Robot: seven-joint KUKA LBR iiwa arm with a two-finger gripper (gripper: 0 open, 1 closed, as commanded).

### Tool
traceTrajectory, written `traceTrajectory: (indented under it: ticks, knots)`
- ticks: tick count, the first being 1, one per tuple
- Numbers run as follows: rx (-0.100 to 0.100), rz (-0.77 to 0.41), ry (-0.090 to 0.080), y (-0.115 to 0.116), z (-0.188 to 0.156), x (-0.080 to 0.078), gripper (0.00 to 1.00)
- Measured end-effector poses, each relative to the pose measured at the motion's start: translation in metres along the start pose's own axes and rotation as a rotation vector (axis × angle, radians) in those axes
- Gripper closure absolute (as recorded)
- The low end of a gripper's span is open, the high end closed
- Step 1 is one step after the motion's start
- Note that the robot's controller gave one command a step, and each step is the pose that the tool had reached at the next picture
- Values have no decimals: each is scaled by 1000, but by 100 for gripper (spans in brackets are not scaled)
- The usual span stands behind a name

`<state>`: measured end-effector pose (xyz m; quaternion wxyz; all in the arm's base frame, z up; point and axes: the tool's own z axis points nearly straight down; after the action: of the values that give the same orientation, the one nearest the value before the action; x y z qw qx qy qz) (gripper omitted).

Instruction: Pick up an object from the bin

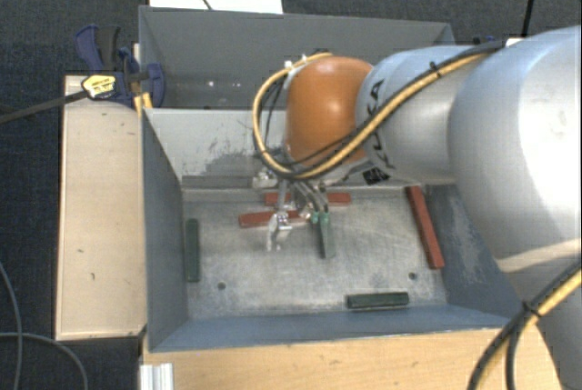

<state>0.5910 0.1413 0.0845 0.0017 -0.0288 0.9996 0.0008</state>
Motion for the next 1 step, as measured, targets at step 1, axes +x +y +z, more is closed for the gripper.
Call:
traceTrajectory:
  ticks: [1]
  knots:
    - [0,4,0,0,0,0,100]
